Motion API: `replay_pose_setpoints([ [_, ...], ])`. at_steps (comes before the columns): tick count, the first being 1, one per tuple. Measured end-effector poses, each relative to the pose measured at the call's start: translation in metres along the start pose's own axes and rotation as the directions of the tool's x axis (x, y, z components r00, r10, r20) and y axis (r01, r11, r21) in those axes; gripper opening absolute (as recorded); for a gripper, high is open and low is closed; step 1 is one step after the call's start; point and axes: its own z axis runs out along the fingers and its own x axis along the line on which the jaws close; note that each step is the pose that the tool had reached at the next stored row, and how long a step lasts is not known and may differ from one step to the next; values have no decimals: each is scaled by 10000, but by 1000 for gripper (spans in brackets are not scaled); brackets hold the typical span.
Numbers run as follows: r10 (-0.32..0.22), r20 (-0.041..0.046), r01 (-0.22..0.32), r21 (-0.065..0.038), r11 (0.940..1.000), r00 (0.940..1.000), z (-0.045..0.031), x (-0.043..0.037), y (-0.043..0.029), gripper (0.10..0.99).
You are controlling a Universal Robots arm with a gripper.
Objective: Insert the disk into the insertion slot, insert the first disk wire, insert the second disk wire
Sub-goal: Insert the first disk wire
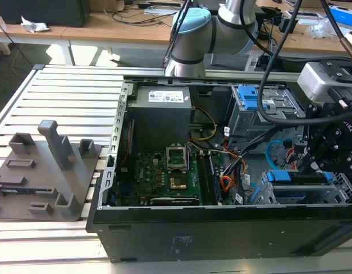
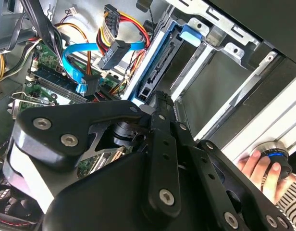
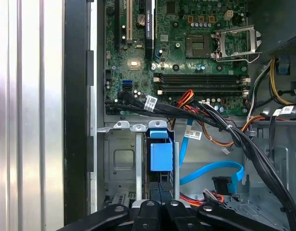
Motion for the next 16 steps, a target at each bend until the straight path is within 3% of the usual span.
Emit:
replay_pose_setpoints([
  [1, 0, -1, 0, 0, 10000, 10000, 0, 0, 0, 173],
  [2, 0, 0, 0, 0, 10000, 10000, 0, 0, -1, 173],
  [3, 0, 0, 0, 0, 10000, 10000, 0, 0, -1, 294],
  [4, 0, 0, 0, 0, 10000, 10000, 0, 0, -2, 294],
  [5, 0, 0, 0, 0, 10000, 10000, 0, 0, -3, 361],
  [13, 1, 0, -1, 0, 10000, 10000, -3, 0, -39, 361],
  [16, 0, 0, 0, 0, 10000, 10000, -166, -1, -33, 361],
])
